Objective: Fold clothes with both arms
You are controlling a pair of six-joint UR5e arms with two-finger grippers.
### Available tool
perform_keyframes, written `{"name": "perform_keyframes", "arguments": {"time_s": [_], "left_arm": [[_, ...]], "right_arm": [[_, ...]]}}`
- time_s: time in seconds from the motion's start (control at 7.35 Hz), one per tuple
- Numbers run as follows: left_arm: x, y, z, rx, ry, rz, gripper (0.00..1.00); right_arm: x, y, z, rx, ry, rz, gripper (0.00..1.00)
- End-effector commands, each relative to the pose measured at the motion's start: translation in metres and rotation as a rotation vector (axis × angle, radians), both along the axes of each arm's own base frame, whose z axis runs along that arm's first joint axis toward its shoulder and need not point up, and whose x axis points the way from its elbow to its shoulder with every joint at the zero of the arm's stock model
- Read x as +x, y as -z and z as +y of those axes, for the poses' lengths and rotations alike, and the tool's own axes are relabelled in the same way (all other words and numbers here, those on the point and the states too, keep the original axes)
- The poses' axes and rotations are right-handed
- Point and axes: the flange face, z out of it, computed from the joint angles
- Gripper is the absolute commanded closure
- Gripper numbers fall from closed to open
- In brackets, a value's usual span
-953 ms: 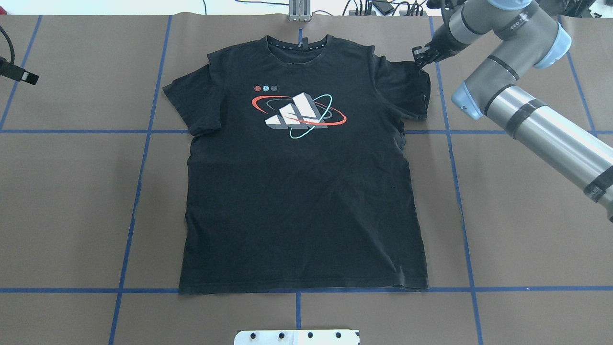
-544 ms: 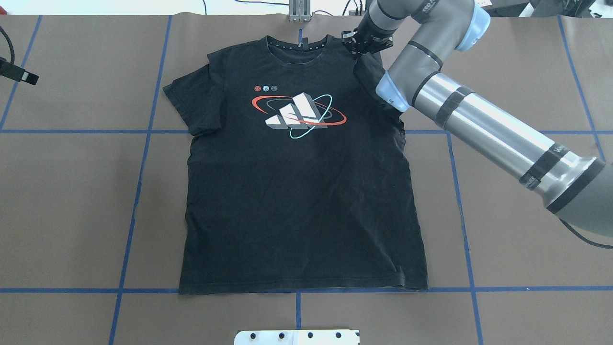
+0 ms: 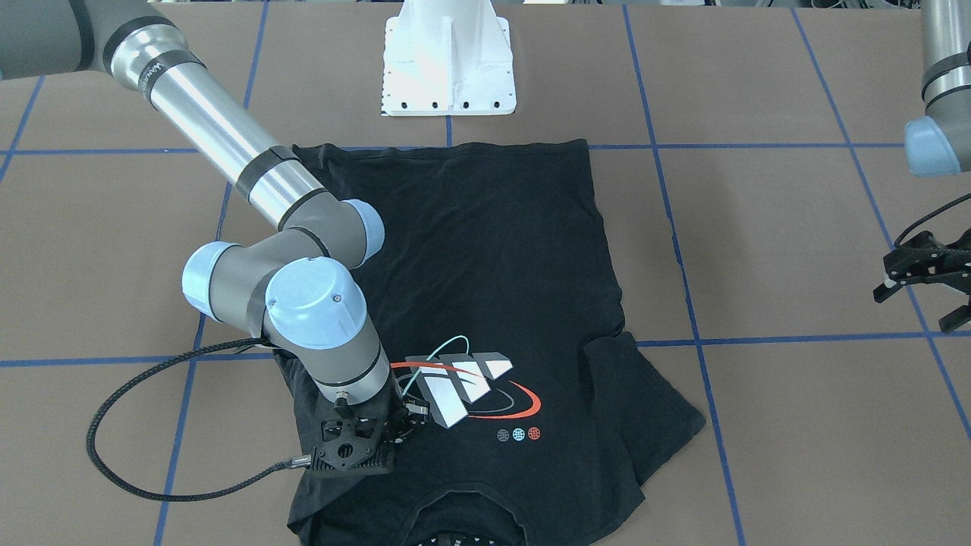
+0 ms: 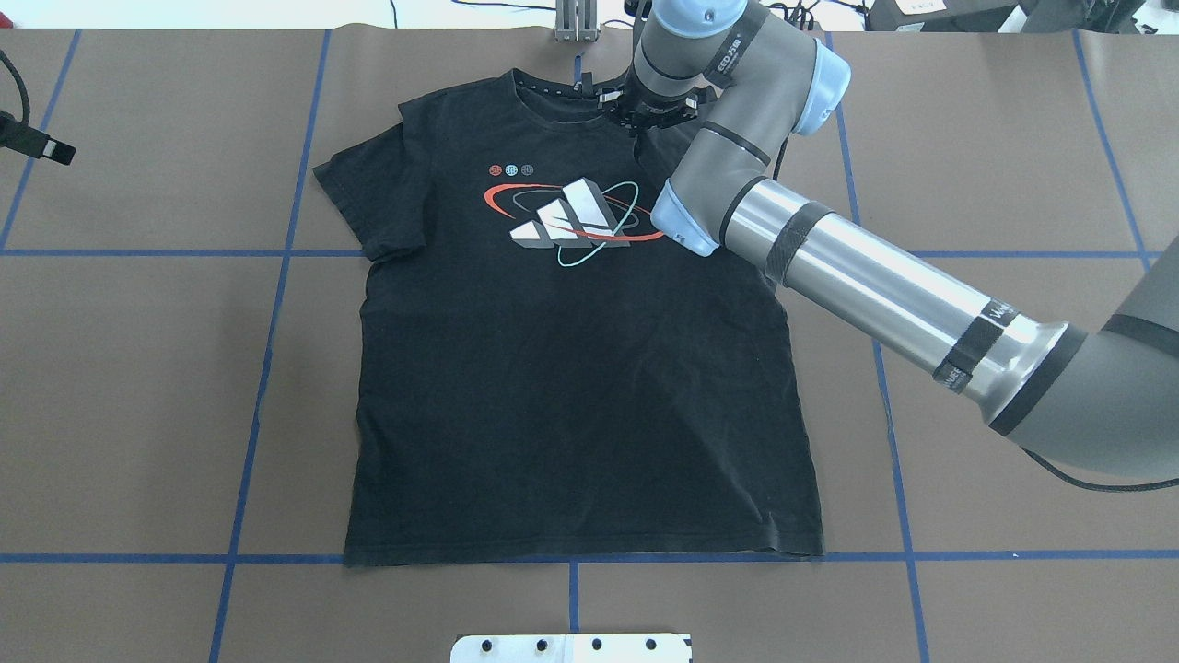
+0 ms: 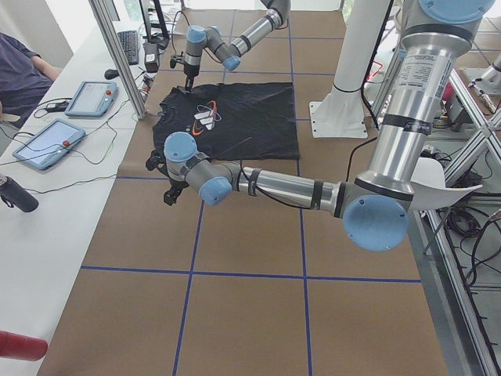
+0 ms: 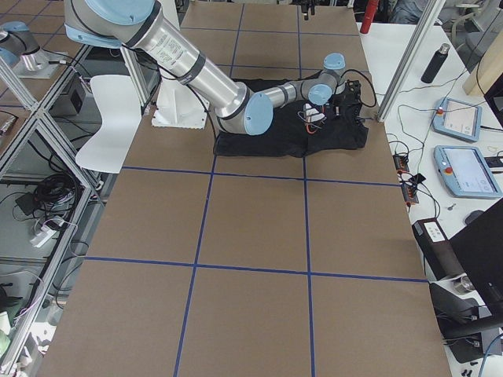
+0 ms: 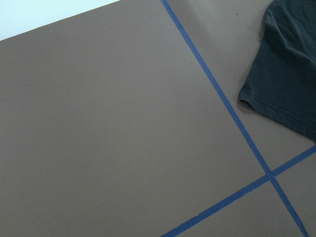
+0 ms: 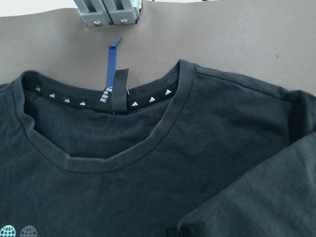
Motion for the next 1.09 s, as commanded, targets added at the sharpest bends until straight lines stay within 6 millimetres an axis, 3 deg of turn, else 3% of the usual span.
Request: {"name": "perform_keyframes", "arguments": {"time_s": [0.0,0.14,0.27,0.41,0.54,0.82,0.95], "left_arm": [[0.002,0.000,0.000,0.002,-0.004,0.000,0.00],[0.006,0.000,0.001,0.001,-0.011,0.000,0.00],[0.024,0.008,-0.001,0.002,-0.031,0.005,0.00],[0.032,0.020,-0.018,-0.037,0.012,0.012,0.00],[0.043,0.029,-0.028,-0.054,0.101,-0.014,0.00],[0.111,0.046,-0.037,-0.131,0.216,0.055,0.00],[0.148,0.053,-0.050,-0.161,0.272,0.062,0.00]], "right_arm": [[-0.016,-0.007,0.006,0.013,-0.016,0.033,0.34],[-0.021,-0.002,0.007,0.017,-0.046,0.037,0.01],[-0.019,0.016,0.004,0.020,-0.046,0.022,0.01],[-0.014,0.025,0.001,-0.002,-0.014,0.004,0.01],[0.006,0.030,-0.008,-0.050,0.014,-0.002,0.01],[0.045,0.037,-0.017,-0.024,0.076,0.036,0.01],[0.063,0.013,-0.009,0.015,0.114,0.056,0.01]]}}
